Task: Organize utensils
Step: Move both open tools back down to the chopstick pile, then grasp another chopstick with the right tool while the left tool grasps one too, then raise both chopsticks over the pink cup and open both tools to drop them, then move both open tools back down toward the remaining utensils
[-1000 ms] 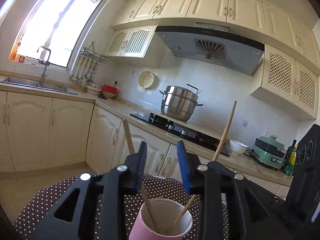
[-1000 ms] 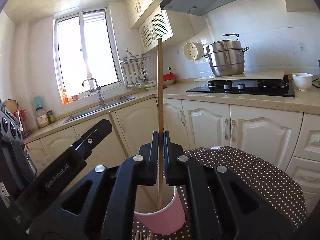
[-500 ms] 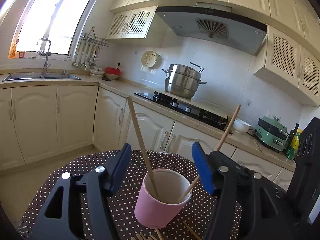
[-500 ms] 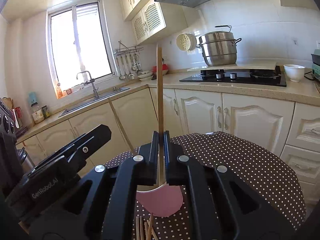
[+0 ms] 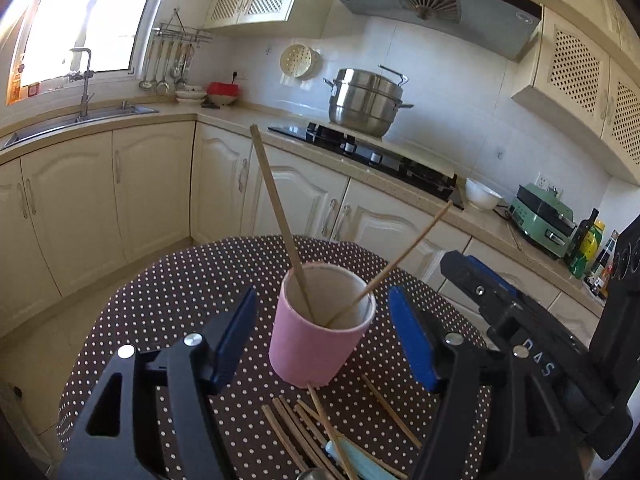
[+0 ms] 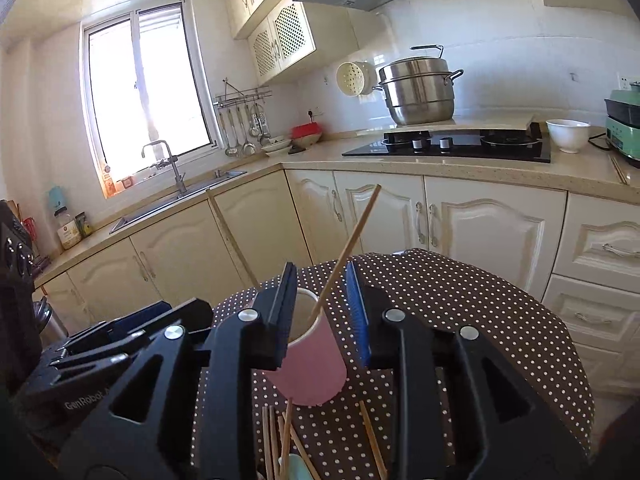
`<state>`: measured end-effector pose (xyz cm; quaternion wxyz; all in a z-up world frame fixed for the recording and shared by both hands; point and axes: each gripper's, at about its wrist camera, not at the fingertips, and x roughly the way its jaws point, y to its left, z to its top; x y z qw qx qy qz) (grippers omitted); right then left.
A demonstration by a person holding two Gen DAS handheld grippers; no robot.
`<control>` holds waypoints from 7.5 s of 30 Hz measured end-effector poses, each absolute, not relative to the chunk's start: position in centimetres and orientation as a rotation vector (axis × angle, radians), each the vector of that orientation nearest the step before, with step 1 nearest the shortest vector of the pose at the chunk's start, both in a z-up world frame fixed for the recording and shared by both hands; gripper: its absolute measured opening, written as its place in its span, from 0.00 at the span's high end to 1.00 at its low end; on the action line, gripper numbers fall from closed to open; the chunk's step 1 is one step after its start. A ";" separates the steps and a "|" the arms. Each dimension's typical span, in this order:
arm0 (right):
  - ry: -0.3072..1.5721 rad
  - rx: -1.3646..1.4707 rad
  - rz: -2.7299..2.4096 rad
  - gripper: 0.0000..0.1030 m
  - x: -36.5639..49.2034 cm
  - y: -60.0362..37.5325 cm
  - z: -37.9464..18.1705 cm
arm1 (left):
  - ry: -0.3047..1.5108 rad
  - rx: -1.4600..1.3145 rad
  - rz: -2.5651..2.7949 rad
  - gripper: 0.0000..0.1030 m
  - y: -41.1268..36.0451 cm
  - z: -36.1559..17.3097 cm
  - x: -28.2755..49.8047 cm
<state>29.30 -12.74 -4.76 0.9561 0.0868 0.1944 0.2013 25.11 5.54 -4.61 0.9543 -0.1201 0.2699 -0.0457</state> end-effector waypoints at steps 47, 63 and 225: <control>1.161 -0.247 0.427 0.93 32.5 -10.6 -17.3 | 1.115 -0.193 -0.151 0.96 0.4 -14.9 29.9; 1.067 -0.158 0.462 0.94 29.9 -12.1 -15.3 | 1.116 -0.189 -0.125 0.62 0.2 -13.5 29.5; 0.411 0.120 0.360 0.92 23.0 -13.8 -6.1 | 0.649 -0.284 -0.089 0.47 5.6 -7.9 19.3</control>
